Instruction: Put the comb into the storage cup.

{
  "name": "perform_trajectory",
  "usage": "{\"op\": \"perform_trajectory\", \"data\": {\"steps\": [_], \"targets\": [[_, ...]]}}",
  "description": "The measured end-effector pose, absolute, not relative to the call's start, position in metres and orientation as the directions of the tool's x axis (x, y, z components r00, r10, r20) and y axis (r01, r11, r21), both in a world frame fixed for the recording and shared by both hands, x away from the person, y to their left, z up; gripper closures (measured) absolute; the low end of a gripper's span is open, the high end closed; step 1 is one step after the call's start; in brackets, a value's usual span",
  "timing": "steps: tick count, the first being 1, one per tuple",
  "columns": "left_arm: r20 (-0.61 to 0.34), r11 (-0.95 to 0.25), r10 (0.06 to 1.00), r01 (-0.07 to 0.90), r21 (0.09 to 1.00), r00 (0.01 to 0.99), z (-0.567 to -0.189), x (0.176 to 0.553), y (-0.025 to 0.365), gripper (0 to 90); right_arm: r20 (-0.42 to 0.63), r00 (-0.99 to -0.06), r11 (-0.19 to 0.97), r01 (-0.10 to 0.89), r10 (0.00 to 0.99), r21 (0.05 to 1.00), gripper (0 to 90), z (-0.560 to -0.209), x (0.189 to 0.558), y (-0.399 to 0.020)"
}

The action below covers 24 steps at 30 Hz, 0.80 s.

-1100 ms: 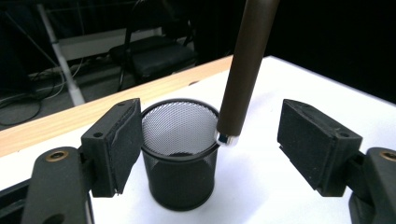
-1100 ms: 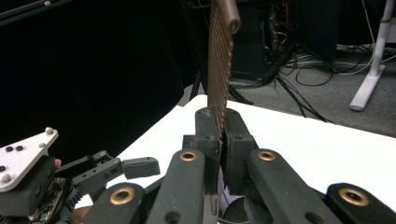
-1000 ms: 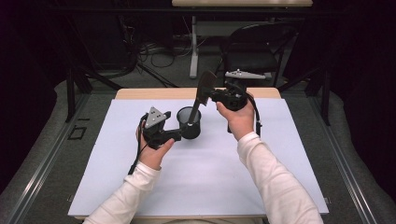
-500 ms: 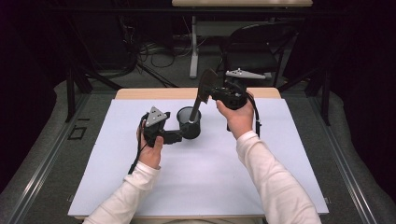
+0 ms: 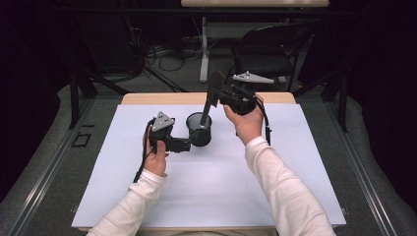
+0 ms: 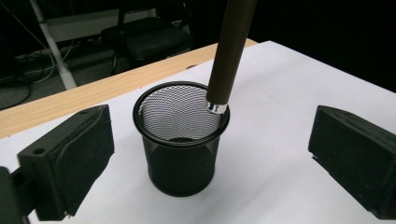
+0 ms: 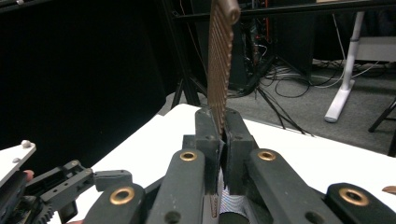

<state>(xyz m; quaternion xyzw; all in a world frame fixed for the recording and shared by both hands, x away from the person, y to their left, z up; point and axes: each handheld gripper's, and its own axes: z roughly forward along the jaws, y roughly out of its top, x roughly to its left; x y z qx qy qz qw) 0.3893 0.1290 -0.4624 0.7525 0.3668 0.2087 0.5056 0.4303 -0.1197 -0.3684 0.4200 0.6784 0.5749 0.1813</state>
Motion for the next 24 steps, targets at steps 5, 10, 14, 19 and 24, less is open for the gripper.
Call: {"op": "perform_trajectory", "data": {"steps": [5, 10, 14, 19, 24], "targets": [[-0.071, -0.218, 0.761, 0.357, 0.908, 0.645, -0.462, 0.391, 0.132, 0.4, 0.228, -0.580, -0.008, 0.356, 0.782, 0.934, 87.5, -0.371, 0.433, -0.117], [-0.073, -0.220, 0.762, 0.363, 0.906, 0.644, -0.463, 0.393, 0.135, 0.4, 0.223, -0.575, -0.004, 0.356, 0.787, 0.934, 87.5, -0.375, 0.436, -0.113], [-0.056, -0.237, 0.766, 0.363, 0.901, 0.640, -0.464, 0.394, 0.135, 0.4, 0.221, -0.571, -0.002, 0.358, 0.791, 0.934, 87.5, -0.377, 0.438, -0.111], [-0.054, -0.238, 0.761, 0.356, 0.904, 0.646, -0.464, 0.395, 0.135, 0.4, 0.217, -0.567, 0.001, 0.359, 0.795, 0.933, 87.5, -0.380, 0.441, -0.108], [-0.047, -0.244, 0.761, 0.353, 0.903, 0.647, -0.464, 0.395, 0.136, 0.4, 0.219, -0.559, 0.000, 0.364, 0.800, 0.931, 87.5, -0.384, 0.444, -0.106]]}}
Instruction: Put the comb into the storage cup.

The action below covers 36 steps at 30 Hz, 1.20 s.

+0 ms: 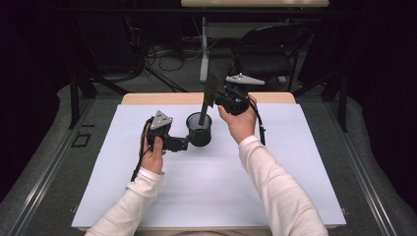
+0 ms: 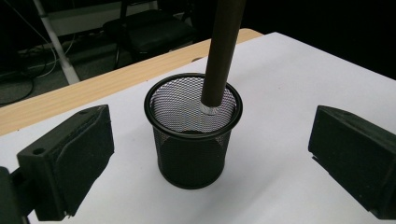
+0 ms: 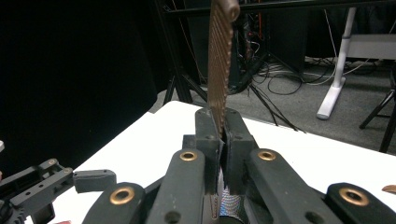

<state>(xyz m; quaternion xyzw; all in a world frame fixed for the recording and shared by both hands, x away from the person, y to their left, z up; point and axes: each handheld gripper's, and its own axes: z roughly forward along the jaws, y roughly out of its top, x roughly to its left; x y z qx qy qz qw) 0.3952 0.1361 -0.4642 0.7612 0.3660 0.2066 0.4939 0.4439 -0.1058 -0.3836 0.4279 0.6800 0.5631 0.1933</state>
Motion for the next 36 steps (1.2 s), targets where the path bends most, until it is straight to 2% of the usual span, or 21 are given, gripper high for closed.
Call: {"op": "perform_trajectory", "data": {"steps": [20, 36], "targets": [[-0.052, -0.239, 0.758, 0.351, 0.906, 0.651, -0.463, 0.395, 0.138, 0.4, 0.243, -0.527, -0.026, 0.385, 0.814, 0.922, 87.5, -0.398, 0.457, -0.100], [-0.064, -0.225, 0.755, 0.350, 0.909, 0.652, -0.462, 0.395, 0.140, 0.4, 0.302, -0.479, -0.085, 0.422, 0.824, 0.902, 87.6, -0.421, 0.466, -0.105]]}}
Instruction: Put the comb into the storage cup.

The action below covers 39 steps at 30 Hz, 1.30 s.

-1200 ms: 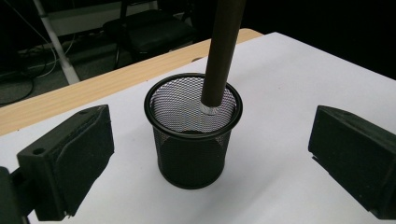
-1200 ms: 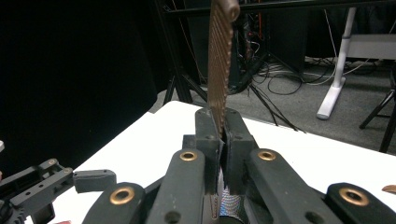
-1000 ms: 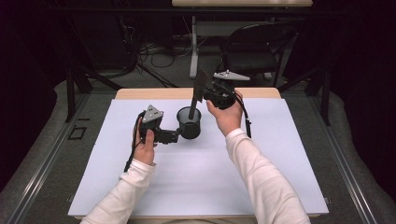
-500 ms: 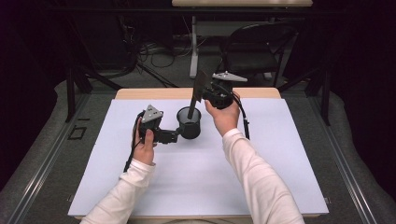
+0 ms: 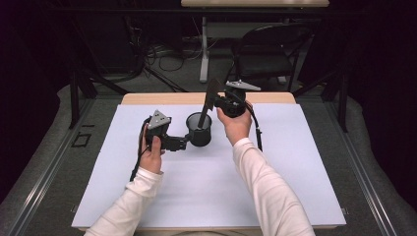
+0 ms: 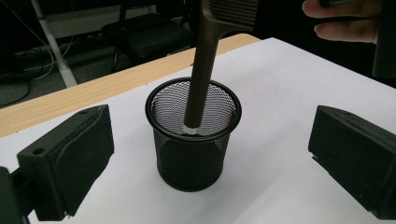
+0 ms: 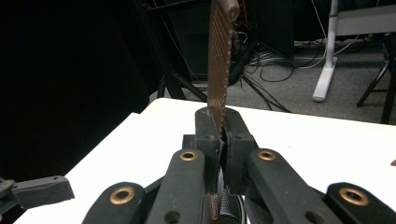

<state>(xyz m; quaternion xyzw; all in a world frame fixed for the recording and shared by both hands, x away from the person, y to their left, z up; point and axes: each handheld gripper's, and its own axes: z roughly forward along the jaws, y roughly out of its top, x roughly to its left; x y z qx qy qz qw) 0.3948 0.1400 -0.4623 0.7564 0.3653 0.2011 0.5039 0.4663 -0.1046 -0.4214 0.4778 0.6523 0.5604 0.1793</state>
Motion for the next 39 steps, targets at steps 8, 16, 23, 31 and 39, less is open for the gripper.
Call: {"op": "perform_trajectory", "data": {"steps": [8, 16, 23, 31, 39], "targets": [[-0.065, -0.226, 0.756, 0.352, 0.908, 0.652, -0.463, 0.395, 0.140, 0.4, 0.319, -0.467, -0.094, 0.443, 0.825, 0.892, 87.5, -0.434, 0.469, -0.108], [-0.068, -0.221, 0.756, 0.352, 0.909, 0.651, -0.463, 0.395, 0.140, 0.4, 0.322, -0.471, -0.088, 0.453, 0.821, 0.887, 87.5, -0.442, 0.470, -0.102], [-0.070, -0.220, 0.754, 0.351, 0.910, 0.653, -0.462, 0.395, 0.141, 0.4, 0.329, -0.470, -0.086, 0.466, 0.819, 0.881, 87.5, -0.450, 0.472, -0.098], [-0.074, -0.219, 0.750, 0.353, 0.910, 0.657, -0.463, 0.395, 0.140, 0.4, 0.336, -0.467, -0.085, 0.479, 0.818, 0.873, 87.5, -0.457, 0.472, -0.095], [-0.074, -0.219, 0.750, 0.353, 0.910, 0.657, -0.463, 0.395, 0.141, 0.4, 0.342, -0.471, -0.086, 0.485, 0.813, 0.870, 87.5, -0.462, 0.472, -0.091]]}}
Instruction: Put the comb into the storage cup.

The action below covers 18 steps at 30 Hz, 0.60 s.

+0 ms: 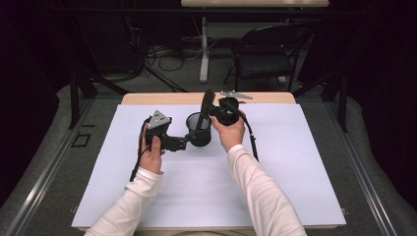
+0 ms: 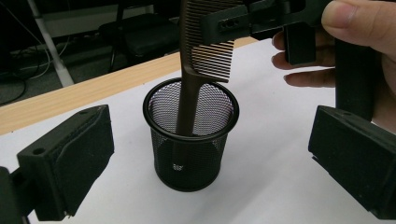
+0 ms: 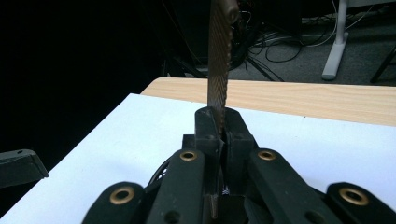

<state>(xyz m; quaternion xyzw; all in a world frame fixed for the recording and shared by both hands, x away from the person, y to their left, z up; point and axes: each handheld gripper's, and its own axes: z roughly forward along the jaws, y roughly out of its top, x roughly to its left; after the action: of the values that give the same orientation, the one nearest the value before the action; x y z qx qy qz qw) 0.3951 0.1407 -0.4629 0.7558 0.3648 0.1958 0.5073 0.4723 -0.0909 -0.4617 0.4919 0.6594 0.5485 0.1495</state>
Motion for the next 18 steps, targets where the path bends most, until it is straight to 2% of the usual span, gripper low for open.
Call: {"op": "perform_trajectory", "data": {"steps": [18], "targets": [[-0.077, -0.217, 0.751, 0.355, 0.909, 0.656, -0.4630, 0.3953, 0.1411, 0.4, 0.369, -0.480, -0.099, 0.498, 0.796, 0.862, 87.5, -0.4644, 0.4716, -0.0850]]}}
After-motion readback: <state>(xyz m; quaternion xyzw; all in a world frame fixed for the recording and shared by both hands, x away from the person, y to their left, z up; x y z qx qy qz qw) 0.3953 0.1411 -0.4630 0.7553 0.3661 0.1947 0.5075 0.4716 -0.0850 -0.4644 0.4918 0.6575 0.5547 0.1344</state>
